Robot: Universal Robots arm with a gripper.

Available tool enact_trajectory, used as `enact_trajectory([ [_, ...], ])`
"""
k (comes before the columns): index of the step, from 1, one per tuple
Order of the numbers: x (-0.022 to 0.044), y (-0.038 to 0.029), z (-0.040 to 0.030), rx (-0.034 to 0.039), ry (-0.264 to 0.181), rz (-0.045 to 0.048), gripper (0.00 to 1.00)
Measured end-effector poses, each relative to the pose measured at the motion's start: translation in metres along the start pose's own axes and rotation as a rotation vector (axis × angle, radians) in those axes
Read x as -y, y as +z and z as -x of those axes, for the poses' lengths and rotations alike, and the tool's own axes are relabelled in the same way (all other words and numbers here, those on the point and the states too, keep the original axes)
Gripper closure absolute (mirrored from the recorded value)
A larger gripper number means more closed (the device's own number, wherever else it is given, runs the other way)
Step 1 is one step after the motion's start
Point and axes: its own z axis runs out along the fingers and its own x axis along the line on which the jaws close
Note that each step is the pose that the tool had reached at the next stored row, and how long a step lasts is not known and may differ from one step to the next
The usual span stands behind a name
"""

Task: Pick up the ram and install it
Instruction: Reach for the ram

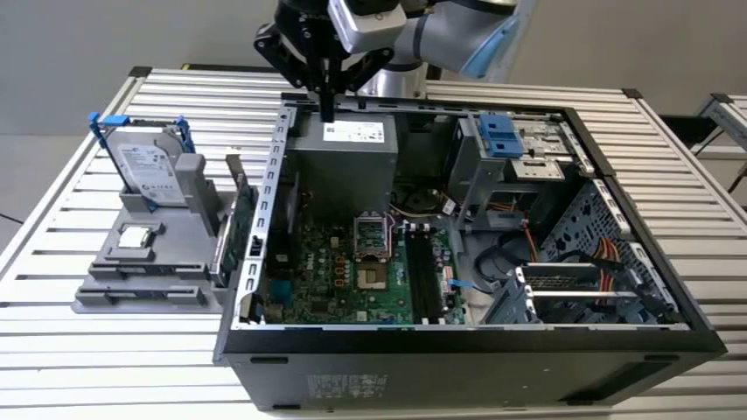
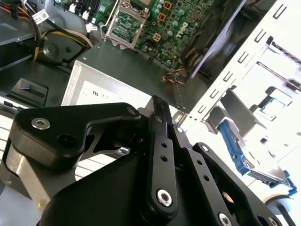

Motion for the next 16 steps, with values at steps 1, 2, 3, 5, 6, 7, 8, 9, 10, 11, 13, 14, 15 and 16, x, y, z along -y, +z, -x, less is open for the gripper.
enact_trajectory([
  [1,0.0001,0.0,-0.0005,-0.0001,0.0,-0.0001,1.0],
  [2,0.0001,0.0,-0.0011,0.0,0.0,0.0,1.0],
  [3,0.0001,0.0,-0.0016,0.0,0.0,0.0,1.0],
  [5,0.0002,0.0,-0.0027,-0.0001,0.0,0.0,1.0],
  [6,0.0003,-0.0001,-0.0036,-0.0002,0.0,-0.0002,1.0],
  [7,0.0004,-0.0001,-0.0048,-0.0001,0.0,-0.0001,1.0],
  [8,0.0004,0.0,-0.0059,0.0,0.0,0.0,1.0],
  [9,0.0005,0.0,-0.007,-0.0001,0.0,0.0,1.0],
  [10,0.0006,0.0,-0.008,0.0,0.0,0.0,1.0],
  [11,0.0006,0.0,-0.0089,0.0,0.0,0.0,1.0],
  [13,0.0008,-0.0001,-0.0107,-0.0001,0.0,-0.0001,1.0],
  [14,0.0008,-0.0001,-0.0115,-0.0001,0.0,-0.0001,1.0],
  [15,0.0009,-0.0001,-0.0124,-0.0001,0.0,0.0,1.0],
  [16,0.0013,-0.0002,-0.0183,-0.0001,0.0,-0.0001,1.0],
])
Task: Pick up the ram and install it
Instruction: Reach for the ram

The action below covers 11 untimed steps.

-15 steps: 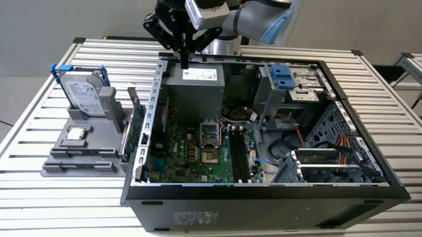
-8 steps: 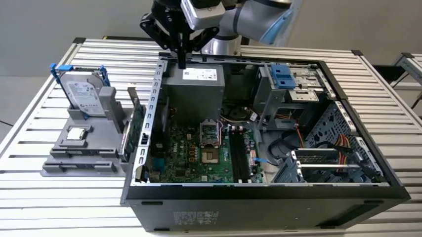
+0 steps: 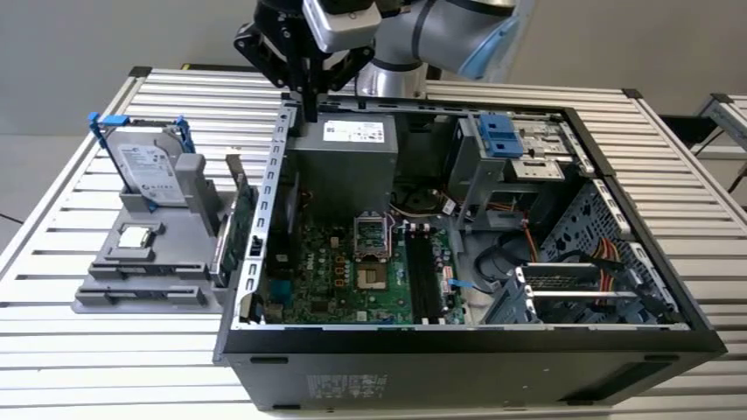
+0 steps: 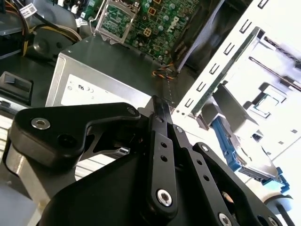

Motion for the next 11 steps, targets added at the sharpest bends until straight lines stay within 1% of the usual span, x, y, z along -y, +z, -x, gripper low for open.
enact_trajectory([
  [5,0.0005,0.0,-0.0068,0.0,0.0,0.0001,1.0],
  [11,0.0009,-0.0001,-0.0127,-0.0003,0.0,0.0,1.0],
])
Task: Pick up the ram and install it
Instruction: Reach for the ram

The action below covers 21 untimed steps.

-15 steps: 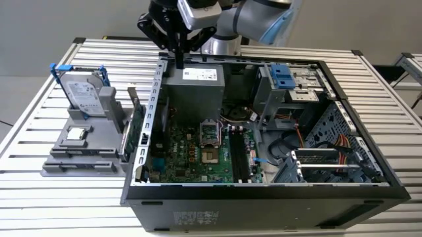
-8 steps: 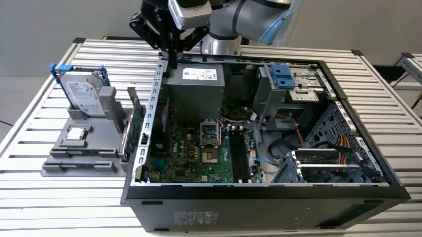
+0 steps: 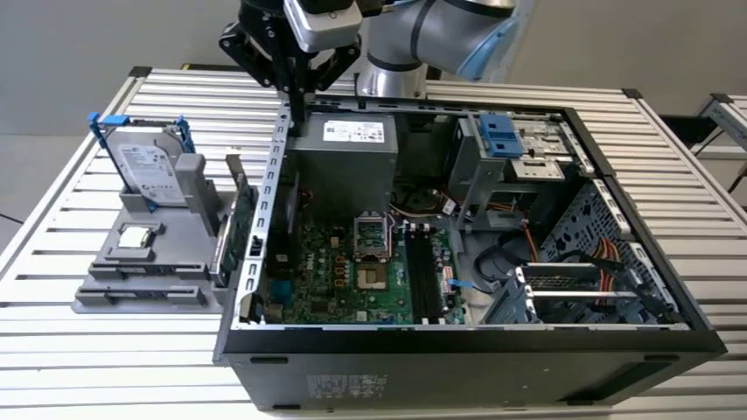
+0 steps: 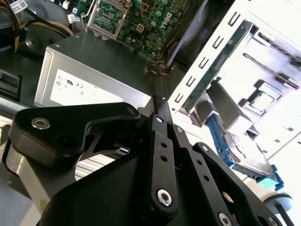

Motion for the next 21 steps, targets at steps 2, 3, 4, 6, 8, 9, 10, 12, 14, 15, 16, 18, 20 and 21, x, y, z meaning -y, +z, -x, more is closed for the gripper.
enact_trajectory([
  [2,0.0002,0.0,-0.002,-0.0001,0.0,0.0001,1.0],
  [3,0.0002,0.0,-0.003,-0.0001,0.0,0.0,1.0],
  [4,0.0003,0.0,-0.0039,-0.0001,0.0,0.0,1.0],
  [6,0.0004,0.0001,-0.0061,-0.0001,0.0,0.0001,1.0],
  [8,0.0006,0.0001,-0.0081,-0.0001,0.0,0.0,1.0],
  [9,0.0007,0.0001,-0.0093,-0.0001,0.0,0.0,1.0],
  [10,0.0007,0.0001,-0.0102,-0.0002,0.0,0.0,1.0],
  [12,0.0009,0.0,-0.0122,-0.0002,0.0,0.0,1.0],
  [14,0.001,0.0001,-0.0141,-0.0001,0.0,0.0001,1.0],
  [15,0.0011,0.0001,-0.0152,-0.0002,0.0,0.0,1.0],
  [16,0.0012,0.0,-0.0162,-0.0002,0.0,-0.0001,1.0],
  [18,0.0013,0.0,-0.0183,-0.0001,0.0,0.0,1.0],
  [20,0.0014,-0.0001,-0.0202,-0.0002,0.0,0.0001,1.0],
  [21,0.0015,-0.0001,-0.0208,-0.0002,0.0,0.0002,1.0],
])
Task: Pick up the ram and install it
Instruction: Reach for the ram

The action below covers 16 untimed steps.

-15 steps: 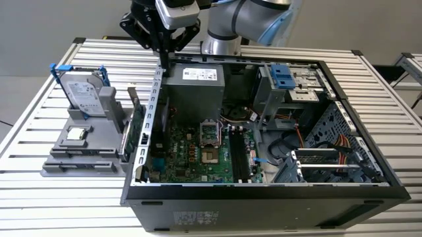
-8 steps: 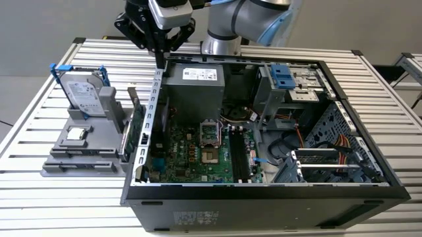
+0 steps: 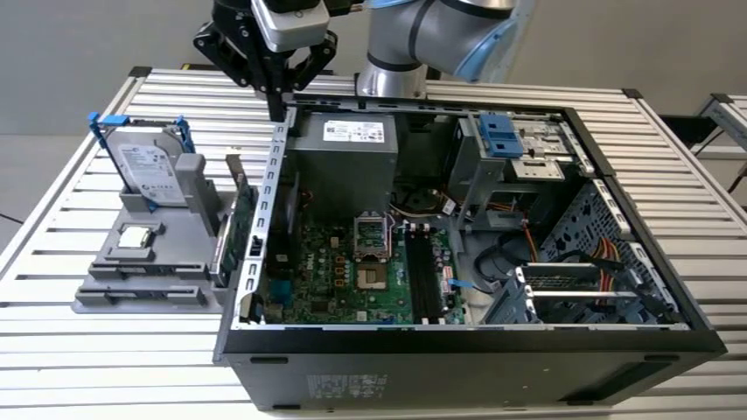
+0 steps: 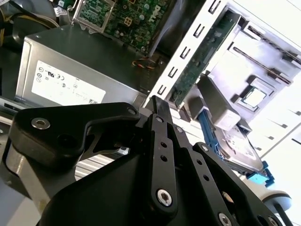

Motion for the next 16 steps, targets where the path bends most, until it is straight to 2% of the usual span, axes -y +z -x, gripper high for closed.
enact_trajectory([
  [9,0.0002,-0.0001,-0.0038,0.0,0.0,0.0,1.0],
  [16,0.0007,-0.0002,-0.0102,-0.0001,0.0,0.0,1.0],
])
